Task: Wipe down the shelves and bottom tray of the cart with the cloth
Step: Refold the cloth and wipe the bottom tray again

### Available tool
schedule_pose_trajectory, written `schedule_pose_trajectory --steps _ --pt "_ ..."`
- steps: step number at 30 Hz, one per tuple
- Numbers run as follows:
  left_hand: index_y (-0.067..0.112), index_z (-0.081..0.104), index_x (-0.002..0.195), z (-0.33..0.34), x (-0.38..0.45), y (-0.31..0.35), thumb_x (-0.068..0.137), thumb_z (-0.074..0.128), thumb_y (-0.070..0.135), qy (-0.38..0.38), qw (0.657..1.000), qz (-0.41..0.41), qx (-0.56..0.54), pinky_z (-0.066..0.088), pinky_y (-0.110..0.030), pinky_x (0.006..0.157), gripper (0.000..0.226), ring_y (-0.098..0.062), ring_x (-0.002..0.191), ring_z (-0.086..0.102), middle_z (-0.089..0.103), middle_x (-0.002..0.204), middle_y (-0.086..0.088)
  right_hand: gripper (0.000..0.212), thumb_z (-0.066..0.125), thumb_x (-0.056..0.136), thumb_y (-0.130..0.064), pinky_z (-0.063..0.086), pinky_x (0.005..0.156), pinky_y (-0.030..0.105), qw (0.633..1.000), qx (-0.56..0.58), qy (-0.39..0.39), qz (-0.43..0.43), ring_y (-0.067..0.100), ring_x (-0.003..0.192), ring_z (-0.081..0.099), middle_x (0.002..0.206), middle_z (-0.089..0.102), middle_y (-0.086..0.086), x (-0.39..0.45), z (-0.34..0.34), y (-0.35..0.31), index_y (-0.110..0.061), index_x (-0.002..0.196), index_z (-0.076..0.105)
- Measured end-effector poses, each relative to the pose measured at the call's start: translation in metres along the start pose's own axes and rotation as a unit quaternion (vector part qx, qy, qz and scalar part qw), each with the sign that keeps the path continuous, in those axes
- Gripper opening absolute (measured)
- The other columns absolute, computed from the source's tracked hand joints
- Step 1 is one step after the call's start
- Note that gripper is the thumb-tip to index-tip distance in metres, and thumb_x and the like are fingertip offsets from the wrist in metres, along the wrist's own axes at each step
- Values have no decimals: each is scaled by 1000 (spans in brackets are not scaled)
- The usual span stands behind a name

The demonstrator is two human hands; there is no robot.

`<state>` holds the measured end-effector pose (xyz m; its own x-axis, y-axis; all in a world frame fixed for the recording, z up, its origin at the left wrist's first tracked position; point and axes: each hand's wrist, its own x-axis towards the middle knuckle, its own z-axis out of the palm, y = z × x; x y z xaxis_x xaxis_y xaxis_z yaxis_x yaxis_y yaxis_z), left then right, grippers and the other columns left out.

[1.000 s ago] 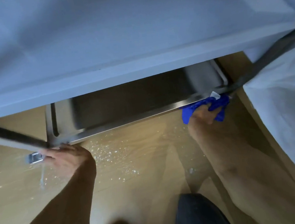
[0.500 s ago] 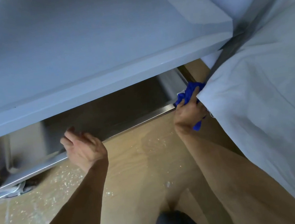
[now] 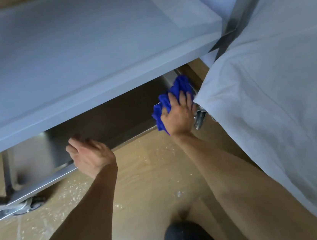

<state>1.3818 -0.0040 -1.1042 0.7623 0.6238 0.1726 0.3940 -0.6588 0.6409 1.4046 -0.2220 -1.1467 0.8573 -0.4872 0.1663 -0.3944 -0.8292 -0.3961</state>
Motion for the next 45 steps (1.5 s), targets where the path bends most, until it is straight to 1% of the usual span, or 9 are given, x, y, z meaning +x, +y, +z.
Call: schedule_pose_trajectory --steps 3,7,10,12,25,33,36,40,45 --pt "7 47 127 -1 2 0 92 42 14 -14 999 28 30 41 -50 91 36 -42 110 52 52 122 -20 55 68 87 -18 44 96 38 998 9 20 61 39 123 52 135 52 21 36 -26 13 -6 138 51" --pt "9 43 138 13 5 12 94 44 17 -55 995 79 39 38 -49 103 44 -36 123 50 49 139 -16 55 43 104 -18 22 111 14 987 12 -141 75 37 144 21 158 22 22 58 -23 -19 -2 153 25" --pt "8 42 139 24 14 17 97 44 19 -71 990 117 34 37 -47 107 44 -36 125 49 48 142 -16 59 45 98 -44 21 119 52 992 -62 -40 101 44 145 24 155 32 24 68 3 -32 -11 147 39" --pt "4 43 136 31 26 15 96 45 19 -75 988 127 40 37 -50 106 43 -38 122 50 51 136 -20 61 50 92 -47 21 116 58 992 -61 -38 105 44 146 25 154 36 24 83 18 -43 -14 142 47" --pt "-3 53 120 21 33 27 91 54 14 -141 982 56 112 32 -47 104 34 -40 125 42 50 132 -24 35 50 80 -36 34 106 48 1000 23 -7 -16 31 115 54 107 68 -1 64 65 -66 -24 109 65" --pt "7 50 118 -58 56 -74 89 47 20 -5 993 -78 92 43 -48 89 32 -39 109 50 52 116 -19 53 54 79 -38 30 111 57 997 -40 -64 -24 38 133 42 133 59 7 46 51 -81 -23 130 56" --pt "3 38 133 -97 76 -124 90 48 17 66 968 -226 87 43 -50 95 46 -39 115 47 45 130 -20 59 54 92 -34 21 115 59 990 -73 -123 17 41 145 22 153 37 14 39 37 -94 -14 146 42" --pt "1 5 155 -127 99 -164 92 53 12 70 954 -290 23 30 -47 115 80 -39 142 29 14 161 -19 50 55 88 -29 28 110 55 990 -79 -105 -55 41 141 31 143 49 19 -25 37 -115 -14 136 52" --pt "18 5 156 -141 111 -178 90 51 9 58 968 -244 -30 49 -50 99 81 -36 113 59 57 130 -19 55 43 78 -37 31 107 51 983 -48 -91 -154 38 136 41 134 58 15 -97 48 -168 -18 126 62"
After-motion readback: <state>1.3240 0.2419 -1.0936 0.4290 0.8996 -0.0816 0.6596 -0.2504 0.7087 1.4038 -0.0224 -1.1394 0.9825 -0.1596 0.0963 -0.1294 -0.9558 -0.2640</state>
